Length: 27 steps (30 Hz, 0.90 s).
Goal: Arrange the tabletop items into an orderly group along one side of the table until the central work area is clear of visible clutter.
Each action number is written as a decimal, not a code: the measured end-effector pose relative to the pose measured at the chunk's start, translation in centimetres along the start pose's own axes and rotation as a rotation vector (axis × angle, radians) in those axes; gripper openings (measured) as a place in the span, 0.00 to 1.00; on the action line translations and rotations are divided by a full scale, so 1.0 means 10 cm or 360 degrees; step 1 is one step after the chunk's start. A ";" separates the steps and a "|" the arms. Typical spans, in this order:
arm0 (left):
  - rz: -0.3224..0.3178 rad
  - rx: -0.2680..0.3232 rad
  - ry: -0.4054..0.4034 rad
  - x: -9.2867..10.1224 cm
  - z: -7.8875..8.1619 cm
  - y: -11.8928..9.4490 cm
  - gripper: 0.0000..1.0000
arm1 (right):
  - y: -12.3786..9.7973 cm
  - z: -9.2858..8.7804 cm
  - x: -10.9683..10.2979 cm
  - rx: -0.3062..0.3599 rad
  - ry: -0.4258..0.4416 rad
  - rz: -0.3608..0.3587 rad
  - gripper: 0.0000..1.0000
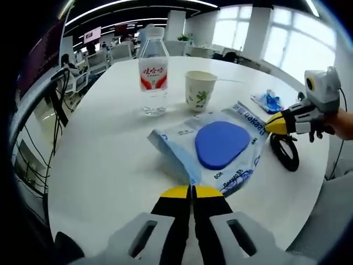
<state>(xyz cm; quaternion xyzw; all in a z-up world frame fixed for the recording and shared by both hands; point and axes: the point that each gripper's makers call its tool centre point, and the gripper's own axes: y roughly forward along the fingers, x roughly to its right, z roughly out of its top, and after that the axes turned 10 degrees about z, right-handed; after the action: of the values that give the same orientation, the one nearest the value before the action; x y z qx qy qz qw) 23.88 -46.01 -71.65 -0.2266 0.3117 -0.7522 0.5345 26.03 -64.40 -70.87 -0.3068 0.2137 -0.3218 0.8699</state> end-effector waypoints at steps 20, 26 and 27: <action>-0.0030 0.0049 0.0033 0.23 0.19 -0.13 0.00 | -0.35 0.05 0.05 0.0060 -0.0001 -0.0045 0.00; -0.0038 0.0059 0.0040 0.31 0.25 -0.13 0.00 | -0.46 0.06 0.09 0.0071 -0.0004 -0.0064 0.00; -0.0039 0.0060 0.0042 0.32 0.26 -0.14 0.00 | -0.47 0.06 0.09 0.0072 -0.0008 -0.0067 0.00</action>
<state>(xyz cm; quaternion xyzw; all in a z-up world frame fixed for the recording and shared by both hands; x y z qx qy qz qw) 23.67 -49.34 -68.83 -0.2102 0.3018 -0.7674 0.5252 25.00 -67.64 -67.44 -0.2924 0.1977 -0.3439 0.8702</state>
